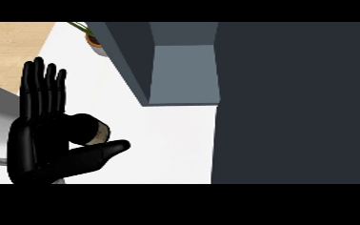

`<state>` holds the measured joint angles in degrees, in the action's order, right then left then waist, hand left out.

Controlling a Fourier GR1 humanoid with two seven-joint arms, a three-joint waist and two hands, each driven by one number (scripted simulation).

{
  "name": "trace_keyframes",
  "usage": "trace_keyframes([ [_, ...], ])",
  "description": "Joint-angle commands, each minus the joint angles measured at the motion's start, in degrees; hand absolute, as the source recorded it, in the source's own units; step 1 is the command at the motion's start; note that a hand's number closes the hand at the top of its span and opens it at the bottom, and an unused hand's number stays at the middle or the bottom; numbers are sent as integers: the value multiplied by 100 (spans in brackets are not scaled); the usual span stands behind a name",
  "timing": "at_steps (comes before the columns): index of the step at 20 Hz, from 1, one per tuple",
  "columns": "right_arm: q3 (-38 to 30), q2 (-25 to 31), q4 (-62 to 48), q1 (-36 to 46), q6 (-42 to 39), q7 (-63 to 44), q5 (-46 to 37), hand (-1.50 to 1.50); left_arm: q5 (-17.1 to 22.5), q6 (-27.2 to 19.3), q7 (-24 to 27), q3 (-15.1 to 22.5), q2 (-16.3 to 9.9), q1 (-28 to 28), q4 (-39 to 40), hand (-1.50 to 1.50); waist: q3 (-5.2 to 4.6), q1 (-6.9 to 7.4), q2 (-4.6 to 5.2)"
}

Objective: Pick up the wine, place it into the cabinet and close the cabinet

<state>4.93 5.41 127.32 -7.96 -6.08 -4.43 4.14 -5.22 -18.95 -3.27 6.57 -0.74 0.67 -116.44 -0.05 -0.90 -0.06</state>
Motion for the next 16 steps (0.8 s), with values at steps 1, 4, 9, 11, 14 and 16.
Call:
trace_keyframes([
  [1,264,73,270,-373,-274,-309,250,-150,70,-1216,-57,846,70,-26,119,-150,5,26,-5],
  [4,253,147,742,-367,-236,-850,416,-150,-538,-1823,-910,1600,72,95,-435,-150,9,64,-13],
  [9,47,264,1376,-90,-123,-1684,719,-150,-1166,-2331,-1604,1617,73,1237,33,-150,8,55,0],
  [11,484,48,1439,-129,22,-1696,216,-150,-1070,-2523,-1424,1902,74,1127,156,-150,6,58,1],
  [14,129,231,1711,41,-47,-2080,685,-150,-1616,-2548,-2175,1947,74,1047,-456,-150,7,82,-4],
  [16,929,-114,1597,-57,152,-1944,-206,-150,-1597,-2606,-2204,1910,74,1215,-323,-150,5,76,-3],
])
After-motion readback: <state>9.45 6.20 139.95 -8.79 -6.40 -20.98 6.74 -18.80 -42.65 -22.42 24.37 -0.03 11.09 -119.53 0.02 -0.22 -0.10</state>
